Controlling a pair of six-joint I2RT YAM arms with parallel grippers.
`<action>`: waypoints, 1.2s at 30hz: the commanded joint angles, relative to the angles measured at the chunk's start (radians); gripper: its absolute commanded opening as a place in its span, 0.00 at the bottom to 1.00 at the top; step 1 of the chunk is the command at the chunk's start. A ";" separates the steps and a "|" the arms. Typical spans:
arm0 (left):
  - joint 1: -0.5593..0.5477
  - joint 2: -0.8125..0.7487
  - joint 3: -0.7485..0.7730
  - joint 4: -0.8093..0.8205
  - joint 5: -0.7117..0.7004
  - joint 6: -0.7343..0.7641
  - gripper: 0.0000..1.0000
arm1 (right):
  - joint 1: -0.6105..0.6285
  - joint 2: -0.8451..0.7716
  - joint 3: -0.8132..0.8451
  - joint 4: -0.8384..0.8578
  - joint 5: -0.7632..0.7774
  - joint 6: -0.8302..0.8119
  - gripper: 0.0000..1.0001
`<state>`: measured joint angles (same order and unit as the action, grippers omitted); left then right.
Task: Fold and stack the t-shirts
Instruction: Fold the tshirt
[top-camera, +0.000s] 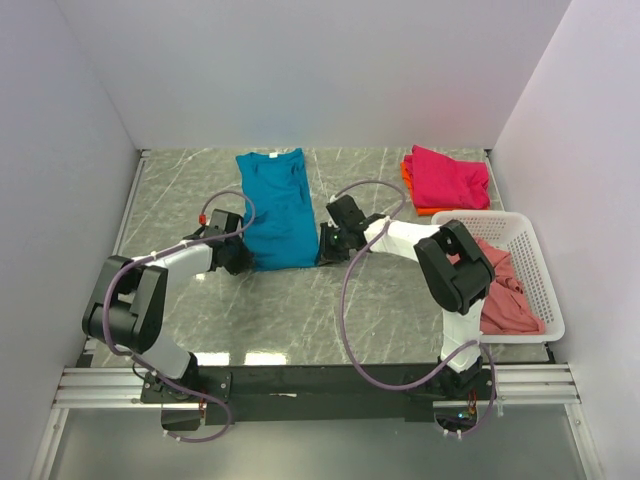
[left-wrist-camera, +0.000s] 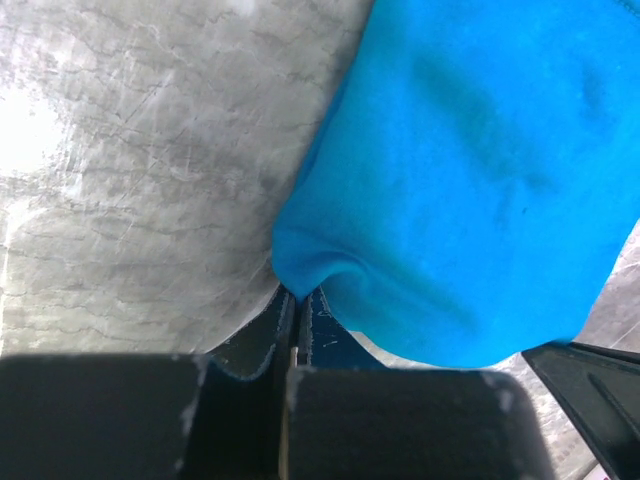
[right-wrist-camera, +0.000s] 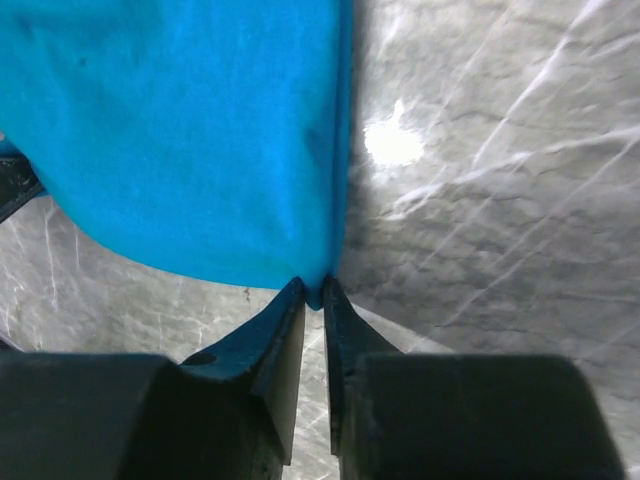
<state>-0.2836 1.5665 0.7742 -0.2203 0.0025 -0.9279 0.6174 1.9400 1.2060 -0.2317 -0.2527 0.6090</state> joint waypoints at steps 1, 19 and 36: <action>0.000 0.015 -0.048 -0.036 0.004 0.032 0.01 | 0.019 0.008 0.004 0.017 -0.016 0.001 0.19; -0.066 -0.326 -0.312 -0.151 -0.070 -0.052 0.01 | 0.128 -0.252 -0.328 0.056 0.045 0.020 0.00; -0.173 -0.640 0.008 -0.307 -0.248 0.007 0.01 | 0.159 -0.610 -0.220 -0.135 0.279 0.052 0.00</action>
<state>-0.4599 0.8856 0.6697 -0.5411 -0.1234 -0.9951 0.8101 1.3590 0.8978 -0.3199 -0.0677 0.6903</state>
